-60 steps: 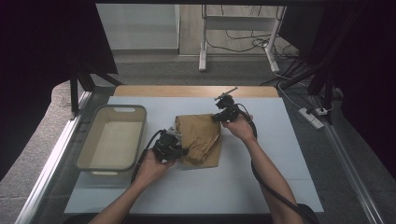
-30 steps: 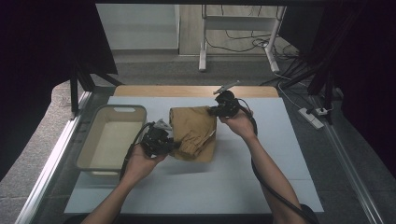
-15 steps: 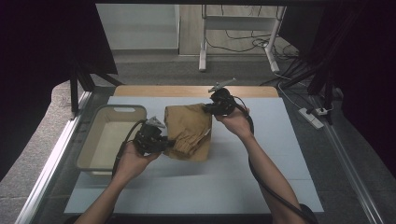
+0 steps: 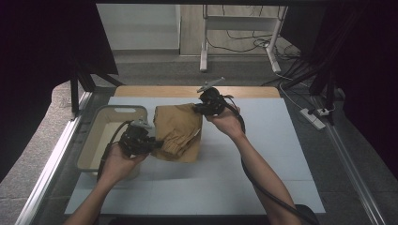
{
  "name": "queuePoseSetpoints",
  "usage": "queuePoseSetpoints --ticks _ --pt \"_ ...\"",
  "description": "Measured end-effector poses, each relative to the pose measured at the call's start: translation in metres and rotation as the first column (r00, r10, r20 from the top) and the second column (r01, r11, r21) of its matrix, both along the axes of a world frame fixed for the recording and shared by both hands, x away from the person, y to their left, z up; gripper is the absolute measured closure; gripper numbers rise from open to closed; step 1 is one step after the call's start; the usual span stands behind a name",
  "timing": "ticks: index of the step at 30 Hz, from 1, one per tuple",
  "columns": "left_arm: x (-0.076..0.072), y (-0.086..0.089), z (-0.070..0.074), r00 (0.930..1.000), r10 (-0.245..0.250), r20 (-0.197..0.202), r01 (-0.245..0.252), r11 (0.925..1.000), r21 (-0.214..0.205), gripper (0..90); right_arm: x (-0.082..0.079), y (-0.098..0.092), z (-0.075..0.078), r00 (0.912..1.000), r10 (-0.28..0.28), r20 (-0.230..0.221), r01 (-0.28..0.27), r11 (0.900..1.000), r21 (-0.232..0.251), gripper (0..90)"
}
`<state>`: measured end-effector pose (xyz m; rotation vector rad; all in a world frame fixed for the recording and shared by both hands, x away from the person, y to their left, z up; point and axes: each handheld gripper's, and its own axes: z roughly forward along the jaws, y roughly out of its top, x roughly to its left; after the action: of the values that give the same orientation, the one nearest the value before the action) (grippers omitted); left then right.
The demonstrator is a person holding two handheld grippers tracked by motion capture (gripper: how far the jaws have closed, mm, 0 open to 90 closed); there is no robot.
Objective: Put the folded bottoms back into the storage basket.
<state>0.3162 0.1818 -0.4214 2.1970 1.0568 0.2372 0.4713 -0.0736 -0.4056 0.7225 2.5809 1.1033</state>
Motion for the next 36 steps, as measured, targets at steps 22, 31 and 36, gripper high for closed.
queuePoseSetpoints --ticks 22,31,36 --pt "-0.023 0.066 0.021 0.9979 0.065 0.007 -0.065 0.9977 -0.021 75.3 -0.01 0.059 0.017 0.9976 0.065 0.025 -0.066 0.9964 0.053 83.0" --pt "-0.028 0.089 0.023 0.9967 0.081 0.001 -0.081 0.9964 -0.026 75.3 -0.011 0.079 0.017 0.9961 0.087 0.018 -0.088 0.9944 0.059 83.0" --pt "-0.032 0.103 0.022 0.9967 0.081 0.009 -0.081 0.9964 -0.025 75.4 -0.012 0.092 0.016 0.9944 0.104 0.019 -0.105 0.9928 0.058 83.0"
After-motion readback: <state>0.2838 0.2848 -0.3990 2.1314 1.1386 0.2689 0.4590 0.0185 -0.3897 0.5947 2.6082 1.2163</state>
